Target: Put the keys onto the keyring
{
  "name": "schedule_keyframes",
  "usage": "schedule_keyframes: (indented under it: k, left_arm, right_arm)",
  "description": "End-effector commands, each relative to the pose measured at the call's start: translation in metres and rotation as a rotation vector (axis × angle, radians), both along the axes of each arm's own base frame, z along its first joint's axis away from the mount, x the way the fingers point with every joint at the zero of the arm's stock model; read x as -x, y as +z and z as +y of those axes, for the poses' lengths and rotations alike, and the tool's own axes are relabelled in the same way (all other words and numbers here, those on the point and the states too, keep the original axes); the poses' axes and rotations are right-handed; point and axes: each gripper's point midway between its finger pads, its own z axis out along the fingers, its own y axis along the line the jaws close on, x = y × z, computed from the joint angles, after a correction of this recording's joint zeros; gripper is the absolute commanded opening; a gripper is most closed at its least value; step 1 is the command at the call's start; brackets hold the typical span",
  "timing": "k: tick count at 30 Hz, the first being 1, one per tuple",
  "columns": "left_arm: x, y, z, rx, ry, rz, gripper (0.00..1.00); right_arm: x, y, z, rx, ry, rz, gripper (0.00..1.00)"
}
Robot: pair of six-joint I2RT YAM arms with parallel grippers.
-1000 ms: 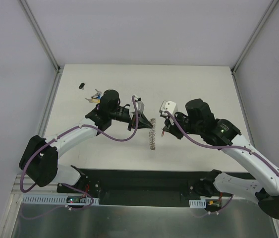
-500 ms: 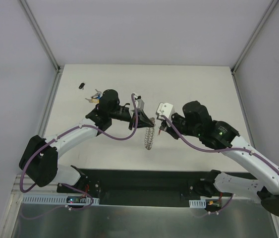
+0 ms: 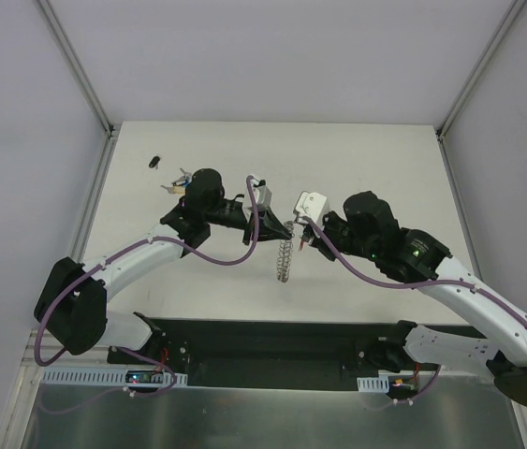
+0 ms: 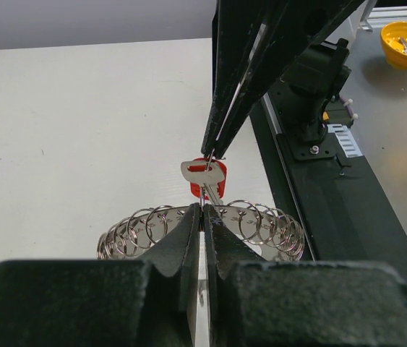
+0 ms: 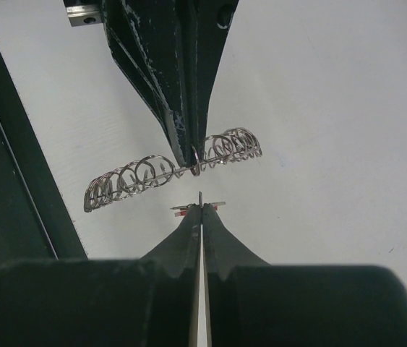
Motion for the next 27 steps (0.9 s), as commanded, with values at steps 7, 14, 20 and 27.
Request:
schedule_keyframes:
  k: [7, 14, 20, 27]
  left_arm:
    - [0.0142, 0.0349, -0.0017, 0.088, -0.069, -0.109, 0.00]
    - [0.0128, 0.0350, -0.0032, 0.091, -0.074, -0.113, 0.00]
    - [0.0125, 0.0364, -0.0039, 0.095, -0.079, -0.116, 0.00]
    - [0.0128, 0.0362, -0.0044, 0.096, -0.080, -0.117, 0.00]
  right_arm:
    - [-0.0039, 0.0153, 0.0094, -0.053, -0.005, -0.013, 0.01]
    - [-0.0030, 0.0189, 0.0109, -0.060, 0.003, -0.013, 0.01]
    - [-0.0026, 0.0178, 0.0119, -0.059, 0.005, -0.006, 0.01]
    - [-0.0011, 0.0208, 0.0145, -0.074, 0.015, -0.003, 0.01]
